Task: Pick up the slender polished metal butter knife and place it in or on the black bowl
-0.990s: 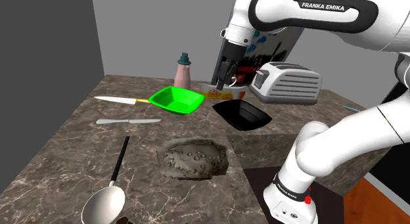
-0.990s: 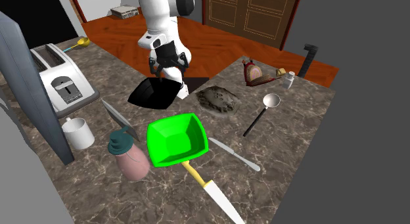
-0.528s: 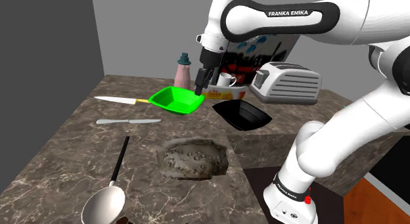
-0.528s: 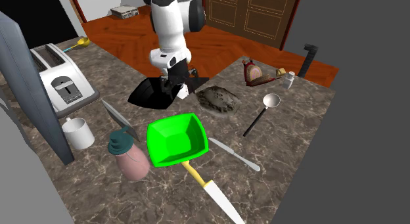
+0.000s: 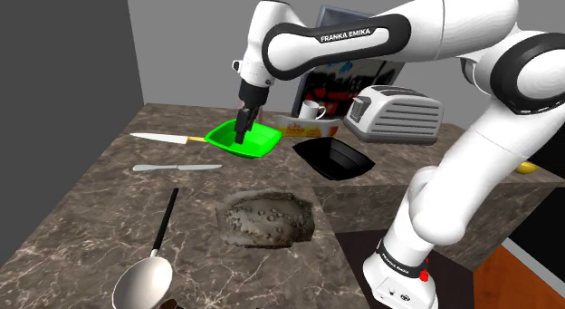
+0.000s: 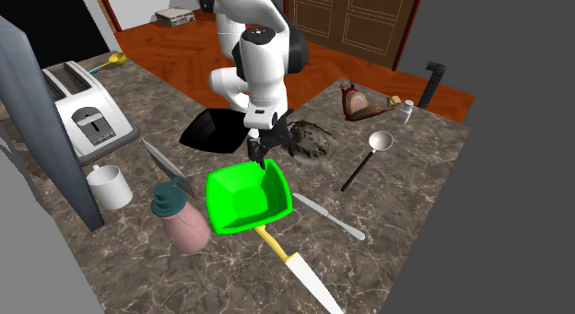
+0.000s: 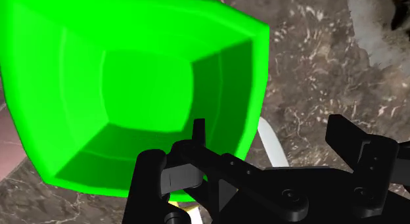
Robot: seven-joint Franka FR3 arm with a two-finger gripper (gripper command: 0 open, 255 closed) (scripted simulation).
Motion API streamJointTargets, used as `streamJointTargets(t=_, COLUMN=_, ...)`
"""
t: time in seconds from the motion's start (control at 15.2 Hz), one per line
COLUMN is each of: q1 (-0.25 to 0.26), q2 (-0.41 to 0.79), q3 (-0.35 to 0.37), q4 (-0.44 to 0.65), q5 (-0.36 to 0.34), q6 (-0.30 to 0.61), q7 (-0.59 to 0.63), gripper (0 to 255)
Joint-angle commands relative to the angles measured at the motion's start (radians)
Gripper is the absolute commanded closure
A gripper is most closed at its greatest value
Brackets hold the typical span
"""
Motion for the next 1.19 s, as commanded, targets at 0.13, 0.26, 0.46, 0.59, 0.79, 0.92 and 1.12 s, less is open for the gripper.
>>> streamJointTargets(t=0.13, q1=0.023, q2=0.144, q3=0.033, q4=0.111, q5=-0.032, q6=0.052, q7=-0.016, gripper=0)
streamJointTargets(t=0.26, q1=0.036, q2=0.21, q3=0.047, q4=0.161, q5=-0.052, q6=0.076, q7=-0.024, gripper=0)
streamJointTargets(t=0.46, q1=0.057, q2=0.31, q3=0.066, q4=0.245, q5=-0.087, q6=0.103, q7=-0.033, gripper=0)
streamJointTargets(t=0.59, q1=0.075, q2=0.377, q3=0.077, q4=0.305, q5=-0.112, q6=0.116, q7=-0.039, gripper=0)
streamJointTargets(t=0.79, q1=0.104, q2=0.477, q3=0.089, q4=0.402, q5=-0.152, q6=0.128, q7=-0.048, gripper=0)
streamJointTargets(t=0.92, q1=0.106, q2=0.49, q3=0.087, q4=0.394, q5=-0.156, q6=0.149, q7=-0.046, gripper=0)
streamJointTargets(t=1.12, q1=0.109, q2=0.512, q3=0.085, q4=0.385, q5=-0.163, q6=0.179, q7=-0.041, gripper=0)
